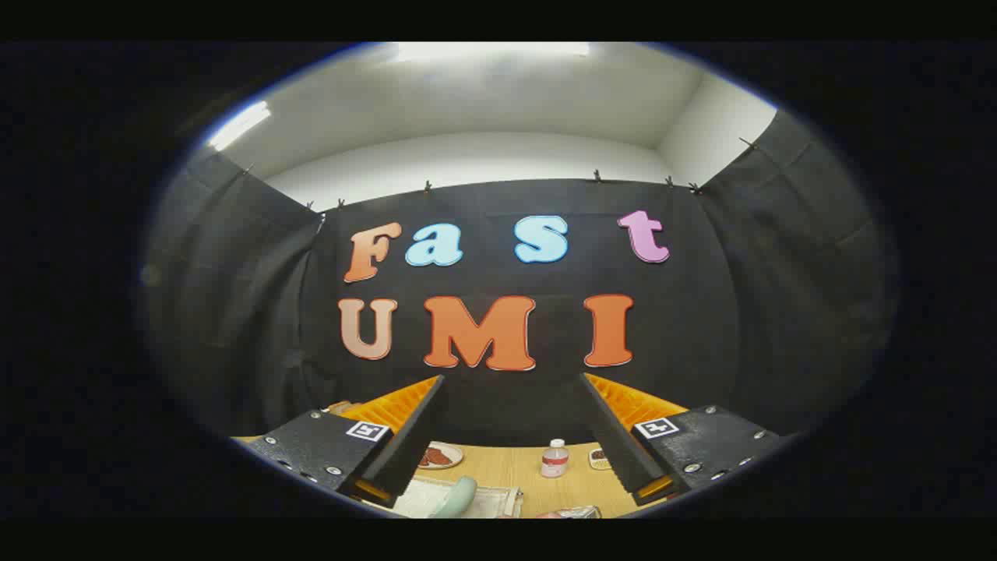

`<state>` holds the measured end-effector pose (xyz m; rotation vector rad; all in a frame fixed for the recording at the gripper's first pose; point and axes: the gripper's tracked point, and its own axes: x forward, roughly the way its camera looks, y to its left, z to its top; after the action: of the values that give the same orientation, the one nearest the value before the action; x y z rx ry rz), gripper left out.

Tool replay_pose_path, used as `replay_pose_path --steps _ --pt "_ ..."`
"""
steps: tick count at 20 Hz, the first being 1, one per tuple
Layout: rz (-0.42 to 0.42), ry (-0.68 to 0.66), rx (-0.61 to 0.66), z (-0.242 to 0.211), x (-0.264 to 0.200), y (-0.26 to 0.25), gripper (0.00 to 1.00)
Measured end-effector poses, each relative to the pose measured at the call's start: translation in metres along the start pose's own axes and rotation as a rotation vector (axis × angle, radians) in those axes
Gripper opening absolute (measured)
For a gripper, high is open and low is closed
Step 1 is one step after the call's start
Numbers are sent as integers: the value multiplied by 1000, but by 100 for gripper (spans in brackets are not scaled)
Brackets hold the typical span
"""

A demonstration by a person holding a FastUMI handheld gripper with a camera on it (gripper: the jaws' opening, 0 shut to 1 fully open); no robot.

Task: Take the plate from the dish rack, then take the spoon from the basket and place it into the plate.

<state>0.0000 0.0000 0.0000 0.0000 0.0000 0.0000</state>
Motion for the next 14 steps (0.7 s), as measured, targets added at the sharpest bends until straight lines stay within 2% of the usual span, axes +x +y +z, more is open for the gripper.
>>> replay_pose_path --steps 14 --pt "116 70 31 11 13 13 98"
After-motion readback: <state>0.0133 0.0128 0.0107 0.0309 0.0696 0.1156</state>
